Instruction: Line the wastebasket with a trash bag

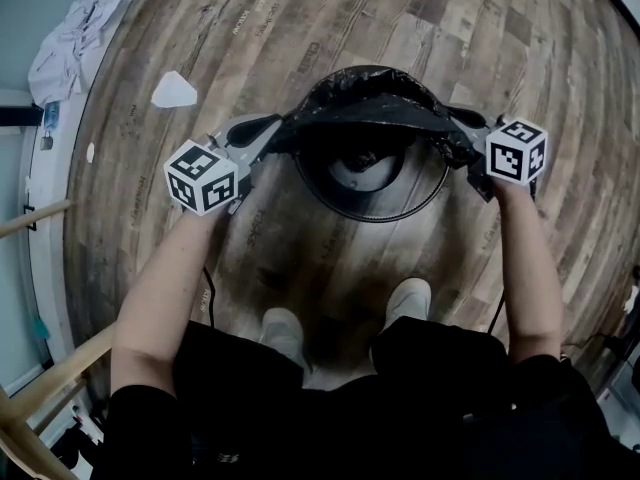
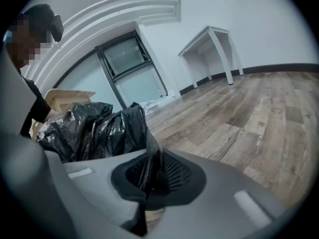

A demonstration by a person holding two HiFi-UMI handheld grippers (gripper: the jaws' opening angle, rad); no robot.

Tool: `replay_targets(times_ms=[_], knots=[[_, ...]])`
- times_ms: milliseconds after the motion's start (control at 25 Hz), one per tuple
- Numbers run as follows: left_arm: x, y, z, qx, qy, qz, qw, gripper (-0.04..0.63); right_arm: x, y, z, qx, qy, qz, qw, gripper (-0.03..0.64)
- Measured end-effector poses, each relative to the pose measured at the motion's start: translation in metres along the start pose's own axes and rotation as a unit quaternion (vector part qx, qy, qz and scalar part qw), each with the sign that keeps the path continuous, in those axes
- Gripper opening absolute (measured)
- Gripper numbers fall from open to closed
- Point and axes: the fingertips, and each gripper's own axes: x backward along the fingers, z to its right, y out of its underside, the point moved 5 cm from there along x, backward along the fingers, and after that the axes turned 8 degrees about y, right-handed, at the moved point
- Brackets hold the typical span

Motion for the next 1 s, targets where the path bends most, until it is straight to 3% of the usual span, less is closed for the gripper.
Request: replay_targets(times_ms=[160, 280, 440, 560, 680, 880, 1000], knots=[[0.015, -0.006, -0.016, 0.008, -0.05, 0.01, 0.9987, 0.096, 0.02, -0.012, 0.013, 0.007, 0.033, 0.01, 0.999, 0.106], [0.035, -0.023, -0.026, 0.018, -0.07, 0.053, 0.996, 0.124, 0.043, -0.031, 0.024, 0.005, 0.059, 0.047, 0.997, 0.17], [0.052, -0.066, -0.014, -0.007, -0.045, 0.122, 0.9915, 0.138, 0.08, -0.062, 0.026, 0.014, 0.085, 0.125, 0.988, 0.179], [0.044, -0.09, 0.009, -0.038, -0.018, 0.129, 0.9907, 0.138, 0.093, -0.08, 0.019, 0.014, 0.076, 0.152, 0.985, 0.179], [0.026, -0.094, 0.025, -0.067, 0.004, 0.115, 0.9911, 0.138, 0.075, -0.067, 0.013, -0.007, 0.044, 0.117, 0.992, 0.179], [0.008, -0.094, 0.031, -0.081, 0.016, 0.097, 0.9919, 0.138, 0.02, -0.011, 0.007, -0.029, 0.005, -0.013, 0.999, 0.179], [0.01, -0.1, 0.034, -0.084, 0.017, 0.106, 0.9907, 0.138, 0.024, -0.001, 0.009, -0.036, -0.005, 0.004, 0.999, 0.179]])
